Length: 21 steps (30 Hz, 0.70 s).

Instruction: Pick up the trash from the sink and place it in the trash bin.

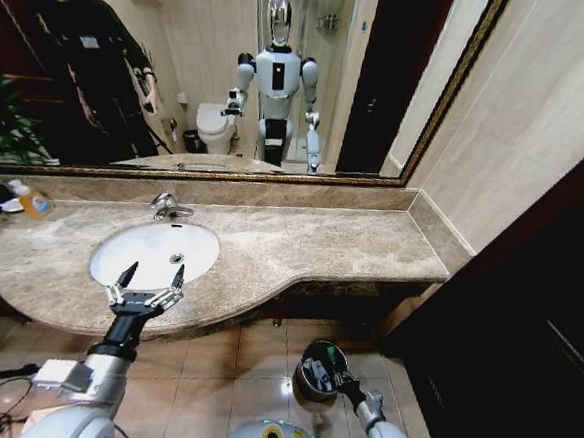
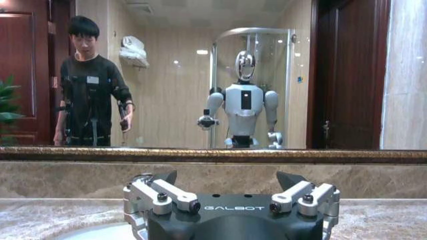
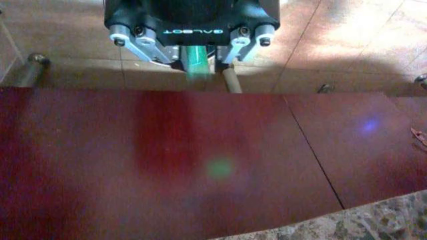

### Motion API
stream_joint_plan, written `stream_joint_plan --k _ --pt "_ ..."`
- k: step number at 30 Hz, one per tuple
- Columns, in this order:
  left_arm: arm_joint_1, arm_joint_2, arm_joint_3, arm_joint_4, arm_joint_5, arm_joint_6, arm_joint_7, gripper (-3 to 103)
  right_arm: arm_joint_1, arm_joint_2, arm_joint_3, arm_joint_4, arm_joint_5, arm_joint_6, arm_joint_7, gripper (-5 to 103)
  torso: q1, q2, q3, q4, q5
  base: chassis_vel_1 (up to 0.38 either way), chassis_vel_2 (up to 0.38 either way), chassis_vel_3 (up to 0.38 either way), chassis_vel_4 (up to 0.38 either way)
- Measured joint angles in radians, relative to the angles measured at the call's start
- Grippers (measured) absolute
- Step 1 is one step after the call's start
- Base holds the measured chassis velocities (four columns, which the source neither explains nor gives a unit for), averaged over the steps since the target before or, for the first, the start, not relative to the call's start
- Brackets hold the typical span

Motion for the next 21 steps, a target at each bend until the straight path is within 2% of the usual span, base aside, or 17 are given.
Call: stream_joint_plan --k 1,3,6,8,9,13,15,16,17,19,21 --pt "0.000 0.000 0.000 0.000 0.000 0.000 0.000 100 -0.001 0.000 -0.001 0.005 0.000 0.000 0.004 30 0.000 0.000 0.000 0.0000 0.0000 0.000 0.000 0.000 0.000" --pt "0.000 0.000 0.000 0.000 0.000 0.000 0.000 100 -0.003 -0.001 -0.003 0.014 -0.001 0.000 0.014 41 0.000 0.000 0.000 0.0000 0.0000 0.000 0.000 0.000 0.000" --pt "0.000 0.000 0.000 0.000 0.000 0.000 0.000 100 -0.007 -0.004 -0.005 0.027 -0.001 0.000 0.019 47 0.000 0.000 0.000 0.0000 0.0000 0.000 0.000 0.000 0.000" --pt "0.000 0.000 0.000 0.000 0.000 0.000 0.000 100 -0.011 -0.009 -0.005 0.039 0.000 0.000 0.022 58 0.000 0.000 0.000 0.0000 0.0000 0.000 0.000 0.000 0.000" --pt "0.000 0.000 0.000 0.000 0.000 0.000 0.000 100 -0.011 -0.009 -0.005 0.039 0.000 0.000 0.022 58 0.000 0.000 0.000 0.0000 0.0000 0.000 0.000 0.000 0.000" --pt "0.000 0.000 0.000 0.000 0.000 0.000 0.000 100 -0.020 -0.021 -0.007 0.052 0.003 -0.002 0.025 79 0.000 0.000 0.000 0.0000 0.0000 0.000 0.000 0.000 0.000" --pt "0.000 0.000 0.000 0.000 0.000 0.000 0.000 100 -0.022 -0.023 -0.007 0.054 0.004 -0.003 0.025 79 0.000 0.000 0.000 0.0000 0.0000 0.000 0.000 0.000 0.000" --pt "0.000 0.000 0.000 0.000 0.000 0.000 0.000 100 -0.024 -0.025 -0.007 0.057 0.005 -0.003 0.025 85 0.000 0.000 0.000 0.0000 0.0000 0.000 0.000 0.000 0.000" --pt "0.000 0.000 0.000 0.000 0.000 0.000 0.000 100 -0.024 -0.025 -0.007 0.057 0.005 -0.003 0.025 85 0.000 0.000 0.000 0.0000 0.0000 0.000 0.000 0.000 0.000" --pt "0.000 0.000 0.000 0.000 0.000 0.000 0.000 100 -0.028 -0.027 -0.007 0.064 0.010 -0.003 0.026 95 0.000 0.000 0.000 0.0000 0.0000 0.000 0.000 0.000 0.000" --pt "0.000 0.000 0.000 0.000 0.000 0.000 0.000 100 -0.030 -0.028 -0.007 0.069 0.013 -0.003 0.027 98 0.000 0.000 0.000 0.0000 0.0000 0.000 0.000 0.000 0.000"
